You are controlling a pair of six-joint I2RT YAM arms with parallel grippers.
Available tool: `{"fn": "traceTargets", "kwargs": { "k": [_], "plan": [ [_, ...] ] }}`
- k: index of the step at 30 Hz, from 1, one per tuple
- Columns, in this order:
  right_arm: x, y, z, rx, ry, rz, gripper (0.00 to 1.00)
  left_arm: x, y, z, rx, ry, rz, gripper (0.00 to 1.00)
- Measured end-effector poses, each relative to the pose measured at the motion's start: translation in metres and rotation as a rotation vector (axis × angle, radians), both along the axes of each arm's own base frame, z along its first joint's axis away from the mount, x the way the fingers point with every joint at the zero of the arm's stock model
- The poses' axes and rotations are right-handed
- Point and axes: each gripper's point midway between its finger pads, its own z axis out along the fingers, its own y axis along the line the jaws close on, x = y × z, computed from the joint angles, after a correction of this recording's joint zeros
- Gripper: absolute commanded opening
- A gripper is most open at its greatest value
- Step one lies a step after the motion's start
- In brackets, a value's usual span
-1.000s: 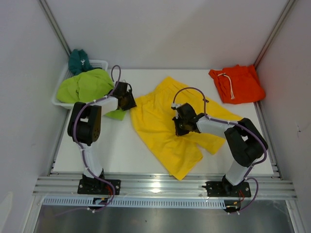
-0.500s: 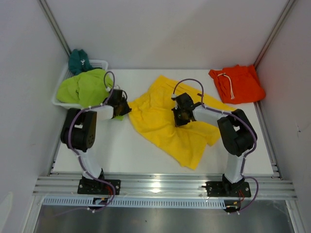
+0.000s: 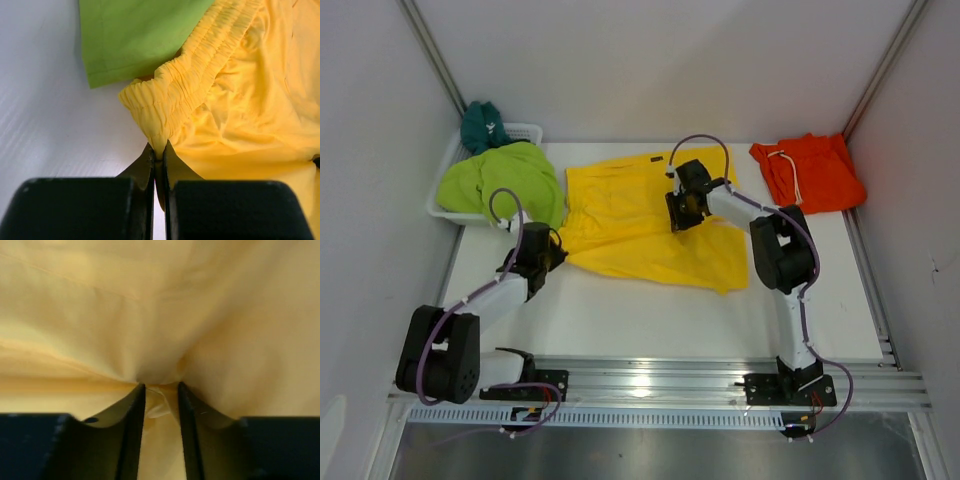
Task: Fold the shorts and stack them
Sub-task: Flatten the shorts out
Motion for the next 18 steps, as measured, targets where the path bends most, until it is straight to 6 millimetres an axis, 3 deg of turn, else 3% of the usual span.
{"fn": "traceTargets", "kwargs": {
  "k": [1,2,5,7,13,15,18],
  "plan": [
    [0.006,-0.007,0.002,0.011,0.000,-0.015,0.56,-0.001,-0.002,0.001,0.003,-0.006,0.001,0.00],
    [0.012,-0.015,0.005,0.018,-0.004,-0.036,0.61,-0.001,-0.005,0.003,0.003,-0.013,0.003,0.00],
    [0.020,-0.040,0.018,0.031,-0.025,-0.081,0.68,0.000,-0.007,0.004,0.002,-0.019,0.013,0.00],
    [0.010,-0.053,0.032,0.051,-0.031,-0.102,0.68,0.003,-0.006,0.003,0.001,-0.012,0.023,0.00],
    [-0.065,-0.069,0.100,0.168,-0.143,-0.101,0.67,0.014,-0.008,0.005,-0.013,0.003,0.045,0.00],
    [-0.092,-0.079,0.111,0.208,-0.171,-0.112,0.64,0.017,-0.007,0.011,-0.012,0.005,0.065,0.00],
    [-0.128,-0.094,0.105,0.233,-0.159,-0.148,0.59,0.023,-0.003,0.025,-0.007,0.008,0.105,0.00]
  ]
}}
